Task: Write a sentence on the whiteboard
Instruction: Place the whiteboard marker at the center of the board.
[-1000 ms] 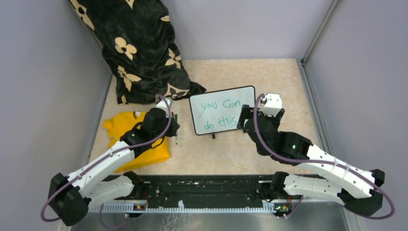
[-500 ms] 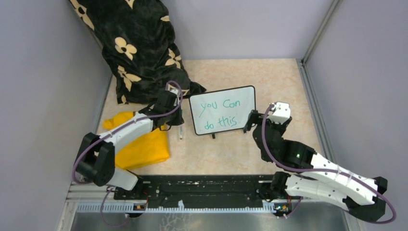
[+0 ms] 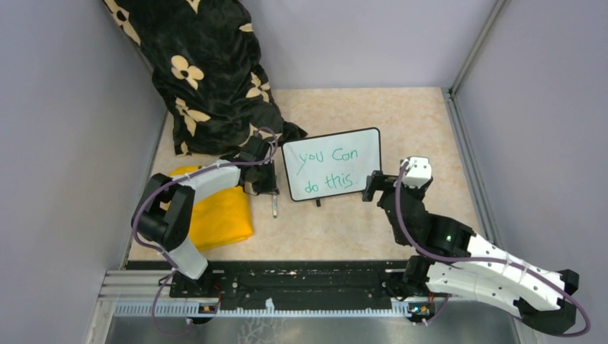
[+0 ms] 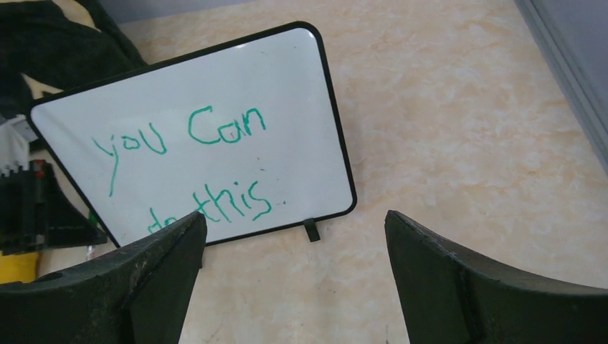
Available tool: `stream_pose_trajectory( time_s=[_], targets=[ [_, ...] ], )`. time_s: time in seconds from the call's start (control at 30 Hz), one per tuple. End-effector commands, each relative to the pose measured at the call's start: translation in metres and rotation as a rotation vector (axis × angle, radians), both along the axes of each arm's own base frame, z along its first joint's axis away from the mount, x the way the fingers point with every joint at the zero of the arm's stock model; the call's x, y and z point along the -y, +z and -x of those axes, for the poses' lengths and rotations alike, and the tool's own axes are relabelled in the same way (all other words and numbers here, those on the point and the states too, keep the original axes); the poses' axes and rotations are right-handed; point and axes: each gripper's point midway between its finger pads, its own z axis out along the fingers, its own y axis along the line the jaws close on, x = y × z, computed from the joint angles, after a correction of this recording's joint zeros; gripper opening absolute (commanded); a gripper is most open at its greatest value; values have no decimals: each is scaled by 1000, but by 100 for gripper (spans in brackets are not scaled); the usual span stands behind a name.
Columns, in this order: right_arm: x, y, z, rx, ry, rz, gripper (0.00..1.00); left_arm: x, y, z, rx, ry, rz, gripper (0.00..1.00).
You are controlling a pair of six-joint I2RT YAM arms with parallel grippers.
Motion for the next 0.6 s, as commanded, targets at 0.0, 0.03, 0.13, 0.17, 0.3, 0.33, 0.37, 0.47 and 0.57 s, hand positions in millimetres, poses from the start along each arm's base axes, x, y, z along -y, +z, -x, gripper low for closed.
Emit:
stream_pose_trajectory(
  time_s=[0.0,0.03,0.13,0.17,0.3,0.33,0.37,0.47,0.57],
  targets=[
    [-8,17,1,42,60,-80,92,4,-3,9,-93,18,19,0],
    [-7,18,1,47,59,-78,92,3,-2,10,-91,19,20,0],
    [-6,20,-2,64,48,-55,92,-1,4,9,-64,30,9,0],
    [-5,20,-3,70,41,-46,92,-4,5,9,-54,34,-1,0],
    [-2,16,-5,82,16,-28,91,-6,5,11,-58,24,-11,0],
    [-1,15,-5,84,11,-27,91,-6,4,12,-65,23,-14,0],
    [0,14,-5,83,9,-26,91,-7,3,12,-69,25,-18,0],
    [-1,11,-5,80,13,-22,90,-5,1,15,-88,18,-13,0],
    [1,8,-4,79,12,-1,91,-5,-2,15,-98,16,-20,0]
  ],
)
